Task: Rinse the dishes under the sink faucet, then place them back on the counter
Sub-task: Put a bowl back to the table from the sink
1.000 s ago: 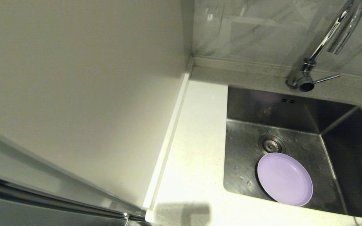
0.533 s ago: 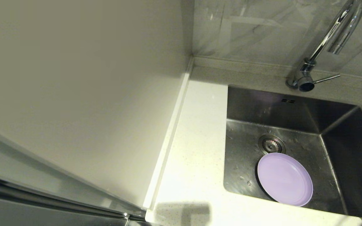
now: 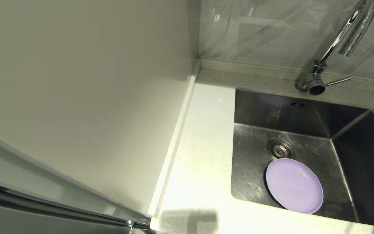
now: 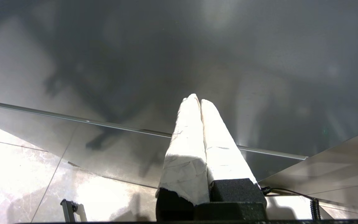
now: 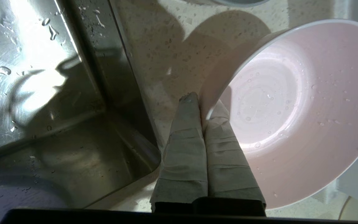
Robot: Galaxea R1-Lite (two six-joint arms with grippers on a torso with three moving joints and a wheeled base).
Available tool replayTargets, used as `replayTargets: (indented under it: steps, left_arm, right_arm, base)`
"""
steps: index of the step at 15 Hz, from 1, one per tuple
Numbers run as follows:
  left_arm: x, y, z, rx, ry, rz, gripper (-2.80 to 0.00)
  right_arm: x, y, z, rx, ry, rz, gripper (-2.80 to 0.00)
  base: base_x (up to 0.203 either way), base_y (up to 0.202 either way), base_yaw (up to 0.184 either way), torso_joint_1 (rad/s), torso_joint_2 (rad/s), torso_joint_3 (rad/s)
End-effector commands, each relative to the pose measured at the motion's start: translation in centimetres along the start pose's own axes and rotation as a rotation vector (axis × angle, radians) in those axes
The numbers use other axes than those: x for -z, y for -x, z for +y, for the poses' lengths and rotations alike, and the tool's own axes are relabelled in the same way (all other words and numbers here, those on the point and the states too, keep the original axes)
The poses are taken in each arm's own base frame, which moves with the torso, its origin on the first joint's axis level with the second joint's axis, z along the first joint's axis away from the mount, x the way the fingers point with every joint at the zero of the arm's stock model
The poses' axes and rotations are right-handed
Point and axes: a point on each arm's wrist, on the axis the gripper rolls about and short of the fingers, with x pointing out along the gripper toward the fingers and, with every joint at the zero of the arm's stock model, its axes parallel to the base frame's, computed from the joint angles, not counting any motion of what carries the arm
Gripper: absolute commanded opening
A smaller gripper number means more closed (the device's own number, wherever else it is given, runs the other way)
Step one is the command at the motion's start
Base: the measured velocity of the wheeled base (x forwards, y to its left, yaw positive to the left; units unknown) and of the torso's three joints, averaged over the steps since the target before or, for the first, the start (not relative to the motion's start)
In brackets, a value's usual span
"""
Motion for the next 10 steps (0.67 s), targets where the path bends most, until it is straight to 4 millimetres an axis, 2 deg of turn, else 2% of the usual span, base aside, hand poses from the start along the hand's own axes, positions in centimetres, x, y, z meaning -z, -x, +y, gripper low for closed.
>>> replayTargets:
  steps: [1, 10]
  left_arm:
    - [0.08, -0.02, 0.00, -0.001, 0.001, 0.003, -2.80]
    - [0.08, -0.02, 0.00, 0.001, 0.001, 0.003, -2.80]
  right_arm:
    - [0.07, -0.81, 0.08, -0.004, 0.002, 0.019, -2.80]
    - [-0.31, -1.10, 0.01, 0.002, 0.001, -0.012, -2.80]
  base:
    - [0.000, 0.000, 0.000, 0.000, 0.00, 0.000]
    - [0.000, 0.000, 0.000, 0.000, 0.00, 0.000]
